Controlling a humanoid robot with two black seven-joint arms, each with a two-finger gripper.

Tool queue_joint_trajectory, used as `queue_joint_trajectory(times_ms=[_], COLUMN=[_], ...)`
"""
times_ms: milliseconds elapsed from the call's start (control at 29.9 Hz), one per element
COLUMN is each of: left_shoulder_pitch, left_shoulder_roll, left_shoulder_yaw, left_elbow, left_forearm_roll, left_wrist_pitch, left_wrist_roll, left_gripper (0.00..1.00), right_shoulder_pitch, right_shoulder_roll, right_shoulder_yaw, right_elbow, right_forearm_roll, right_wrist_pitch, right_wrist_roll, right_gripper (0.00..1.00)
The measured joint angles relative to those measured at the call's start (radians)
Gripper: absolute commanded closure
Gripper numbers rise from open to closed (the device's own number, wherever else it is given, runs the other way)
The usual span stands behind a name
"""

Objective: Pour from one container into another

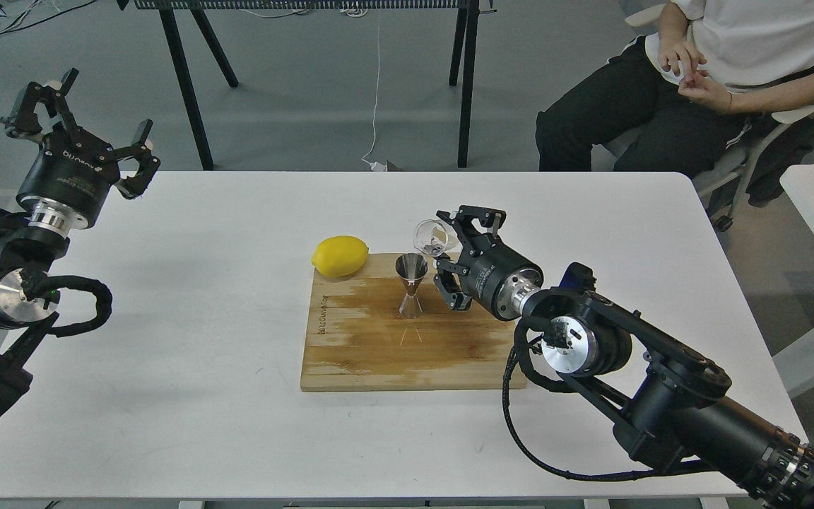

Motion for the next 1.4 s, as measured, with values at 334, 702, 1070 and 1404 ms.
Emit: queue_joint_trajectory(times_ms=[334,702,1070,1404], left_shoulder_pitch=[0.000,0.000,-0.001,-0.001], left_shoulder_roll=[-0.001,0.002,0.003,0.003], left_shoulder_yaw=[0.002,0.004,0.006,0.006], left_elbow=[0.000,0.020,0.023,0.023], left_forearm_roll=[0.000,-0.001,-0.002,-0.002], left_wrist_pitch=[0.000,-0.029,-0.040,-0.041], left_wrist_roll=[0.000,0.010,0.011,0.011], left_gripper=[0.00,0.00,0.00,0.00], right_shoulder_pitch=[0.003,0.017,0.048,0.059], right_shoulder_roll=[-0.004,0.001,-0.001,-0.001], right_shoulder_yaw=[-0.004,-0.053,-0.082,-0.102], right_elbow=[-0.001,-0.013,-0.015,-0.017], right_forearm_roll=[-0.055,-0.169,-0.212,-0.279], right_wrist_pitch=[-0.003,-0.035,-0.038,-0.046], right_wrist_roll=[0.003,0.009,0.019,0.027], right_gripper=[0.70,0.69,0.70,0.70])
